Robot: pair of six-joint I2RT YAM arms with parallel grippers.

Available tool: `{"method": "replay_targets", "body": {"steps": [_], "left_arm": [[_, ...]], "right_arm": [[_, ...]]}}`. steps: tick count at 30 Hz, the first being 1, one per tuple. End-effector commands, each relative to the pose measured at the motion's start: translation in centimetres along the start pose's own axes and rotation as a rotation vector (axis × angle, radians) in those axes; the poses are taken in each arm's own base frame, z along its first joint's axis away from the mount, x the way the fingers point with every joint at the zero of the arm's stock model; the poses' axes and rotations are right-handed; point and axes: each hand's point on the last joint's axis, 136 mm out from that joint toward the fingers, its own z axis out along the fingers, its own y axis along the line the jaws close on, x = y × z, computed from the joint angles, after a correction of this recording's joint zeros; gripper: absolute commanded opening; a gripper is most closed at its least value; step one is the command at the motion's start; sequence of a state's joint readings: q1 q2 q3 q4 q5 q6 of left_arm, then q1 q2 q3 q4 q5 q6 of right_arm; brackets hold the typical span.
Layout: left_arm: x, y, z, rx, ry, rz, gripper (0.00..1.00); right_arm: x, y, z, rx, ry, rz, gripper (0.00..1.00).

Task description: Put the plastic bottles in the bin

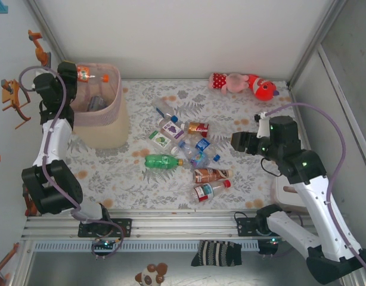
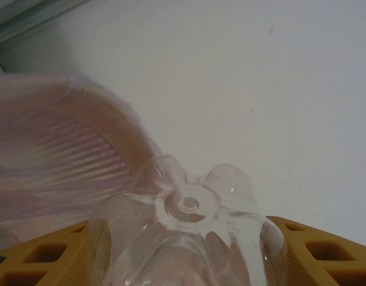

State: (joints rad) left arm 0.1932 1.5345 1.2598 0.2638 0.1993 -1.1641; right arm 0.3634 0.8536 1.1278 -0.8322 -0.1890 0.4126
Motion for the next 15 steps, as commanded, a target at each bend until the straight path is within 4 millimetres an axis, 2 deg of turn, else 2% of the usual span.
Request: {"method": "replay_targets", "body": {"steps": [1,9,12,15], "left_arm": [[1.0,0.0,1.1,0.001,0.003,0.023,0.42],[3.1,4.7,3.7,-0.120,0.032,-0.013,0.44],[3.6,6.0,4.1,-0.156,0.039,-0.033,0.51],[3.7,6.3,4.0,-0.162,0.039,-0.048,0.57]], "right_arm": [[-0.8,0.3,-0.3,-0.007,-0.033,0.005,0.72],[-0.5,0.1,-0.5,0.002,-0.031,0.008,0.72],[-0.5,0.1,-0.8,0.003,-0.036,0.005,0.72],[-0.5,0.0,-0.8,0.009,-0.037,0.006,0.72]]}}
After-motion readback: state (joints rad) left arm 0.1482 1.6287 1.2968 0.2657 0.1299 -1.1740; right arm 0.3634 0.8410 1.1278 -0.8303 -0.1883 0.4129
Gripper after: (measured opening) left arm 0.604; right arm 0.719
